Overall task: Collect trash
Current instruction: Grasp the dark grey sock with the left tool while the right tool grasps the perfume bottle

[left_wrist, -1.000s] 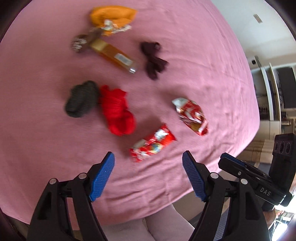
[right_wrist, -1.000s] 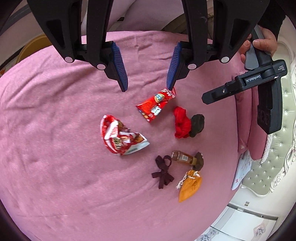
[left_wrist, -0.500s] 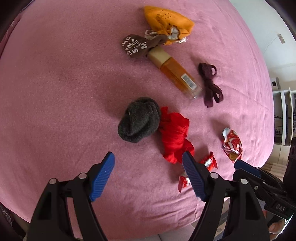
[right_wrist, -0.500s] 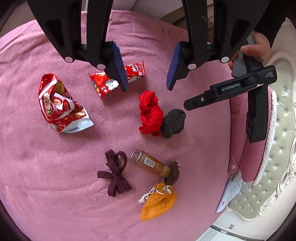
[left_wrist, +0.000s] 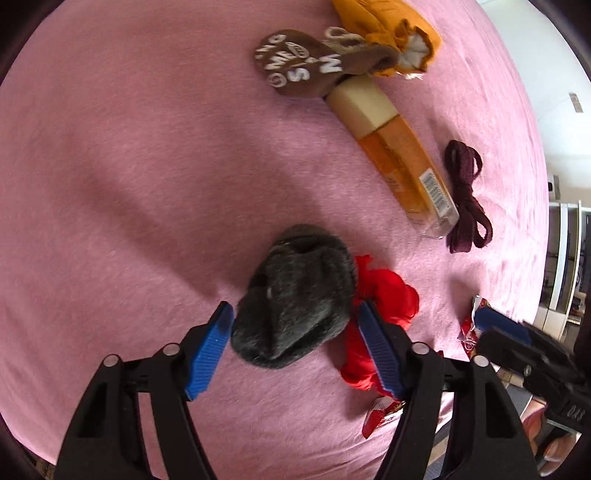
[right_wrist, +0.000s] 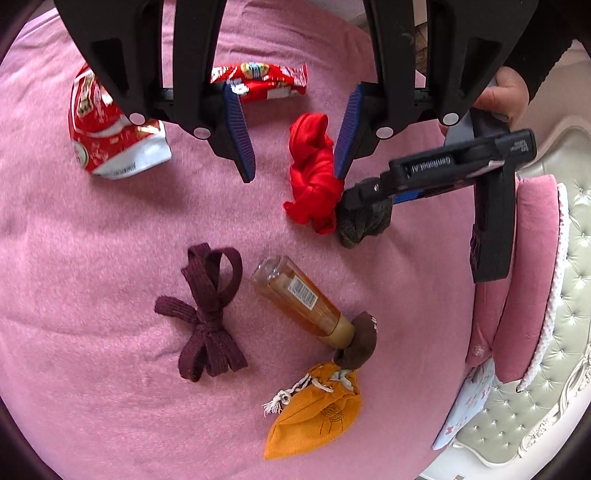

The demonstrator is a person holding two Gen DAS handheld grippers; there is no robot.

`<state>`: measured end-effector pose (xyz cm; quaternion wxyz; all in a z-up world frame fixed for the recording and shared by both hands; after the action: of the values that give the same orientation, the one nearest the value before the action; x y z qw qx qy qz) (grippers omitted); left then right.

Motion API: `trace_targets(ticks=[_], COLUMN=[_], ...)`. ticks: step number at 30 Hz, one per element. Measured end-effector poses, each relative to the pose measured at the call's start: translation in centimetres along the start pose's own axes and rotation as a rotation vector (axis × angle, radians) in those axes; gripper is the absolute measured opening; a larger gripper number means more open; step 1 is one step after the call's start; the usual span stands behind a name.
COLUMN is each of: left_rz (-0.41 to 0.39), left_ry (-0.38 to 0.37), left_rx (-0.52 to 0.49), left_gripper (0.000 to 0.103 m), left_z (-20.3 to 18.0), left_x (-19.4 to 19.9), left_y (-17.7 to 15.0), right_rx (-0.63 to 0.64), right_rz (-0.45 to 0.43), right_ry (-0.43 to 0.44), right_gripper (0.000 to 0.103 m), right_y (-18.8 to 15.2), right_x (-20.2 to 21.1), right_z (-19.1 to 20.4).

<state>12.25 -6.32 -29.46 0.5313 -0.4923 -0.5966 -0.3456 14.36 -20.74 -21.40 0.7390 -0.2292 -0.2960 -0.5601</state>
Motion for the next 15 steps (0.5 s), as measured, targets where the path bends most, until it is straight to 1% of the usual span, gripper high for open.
trace_targets(ticks=[1,2,5,8,11,15], left_rz=[0.002,0.005,0.009,0.010,0.006,-0.009], left_ry=[0.003,0.002,-0.021,-0.039,-0.063,-0.106], left_rx=[-0.002,0.002,0.009,0.015,0.037,0.084], left_gripper=[0.055,0.055,0.044,0.038,0.036,0.036], left_z=[0.0,0.0,0.0,0.4,1.1,2.2], left_x=[-0.1,-0.2,-0.5,-0.2,0.6,1.7], left_y=[0.1,0.1,0.3,0.5,0.8,1.6], right_rx=[0.003,0.005,0.022,0.055,0.072,0.122], right_rz=[0.004,0.008,0.017,0.013,0.012,0.021], right_ry=[-0.001,0.002,-0.013,-0.029,-0.035,-0.103], right_gripper=[0.044,0.044,0.044,0.044,0.044,0.045], right_y=[0.4,0.9,2.3,3.8,5.2,7.0], right_x=[-0.3,-0.5,-1.3,-1.6,-1.9,-2.8], right_z=[0.1,0.1,0.5,1.2,1.8,2.1])
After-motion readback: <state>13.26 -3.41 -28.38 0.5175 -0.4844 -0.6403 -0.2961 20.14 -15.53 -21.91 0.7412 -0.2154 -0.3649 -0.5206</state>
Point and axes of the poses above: each gripper's, at about its wrist camera, not at the fingertips, and x roughly against the way its jaws point, z to its left, y to its top, the point moved 8 cm from there along -x, roughly the way its jaws point, and after that the axes turned 8 degrees about y, right-handed, at the moved point
